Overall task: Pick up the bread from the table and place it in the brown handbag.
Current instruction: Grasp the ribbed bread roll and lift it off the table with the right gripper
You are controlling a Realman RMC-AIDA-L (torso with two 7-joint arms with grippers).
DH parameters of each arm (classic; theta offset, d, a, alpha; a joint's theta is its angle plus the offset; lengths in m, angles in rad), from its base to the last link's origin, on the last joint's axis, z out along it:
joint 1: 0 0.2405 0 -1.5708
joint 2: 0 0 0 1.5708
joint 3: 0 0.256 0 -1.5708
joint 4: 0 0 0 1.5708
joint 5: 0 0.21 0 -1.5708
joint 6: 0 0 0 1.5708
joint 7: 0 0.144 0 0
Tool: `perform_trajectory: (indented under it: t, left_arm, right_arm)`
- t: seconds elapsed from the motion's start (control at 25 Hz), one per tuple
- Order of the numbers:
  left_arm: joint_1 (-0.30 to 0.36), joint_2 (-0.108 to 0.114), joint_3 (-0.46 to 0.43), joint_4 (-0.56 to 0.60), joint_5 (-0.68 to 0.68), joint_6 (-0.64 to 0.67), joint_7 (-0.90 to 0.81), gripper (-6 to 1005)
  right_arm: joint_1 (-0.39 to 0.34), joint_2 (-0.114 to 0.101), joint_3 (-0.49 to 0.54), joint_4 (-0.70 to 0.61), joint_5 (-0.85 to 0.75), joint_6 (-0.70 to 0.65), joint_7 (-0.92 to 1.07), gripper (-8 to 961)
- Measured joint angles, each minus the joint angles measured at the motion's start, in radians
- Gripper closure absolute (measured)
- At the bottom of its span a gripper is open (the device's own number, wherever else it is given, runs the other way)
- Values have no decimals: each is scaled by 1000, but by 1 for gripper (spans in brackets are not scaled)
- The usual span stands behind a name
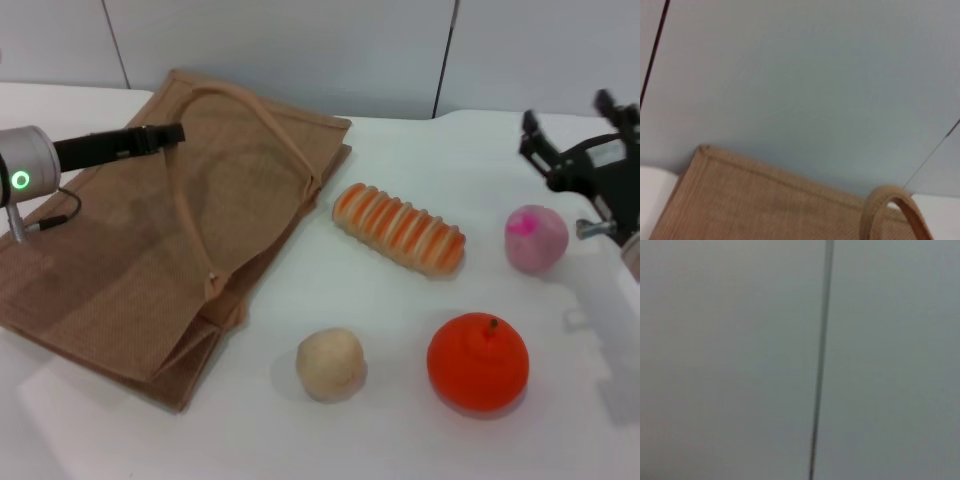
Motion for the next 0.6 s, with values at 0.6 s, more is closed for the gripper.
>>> perform_trajectory:
  t: [0.6]
  left_arm:
    - [37, -3, -3, 47, -161, 115, 140, 878]
  right_arm:
    - [180, -185, -180, -278, -62, -488, 0, 116]
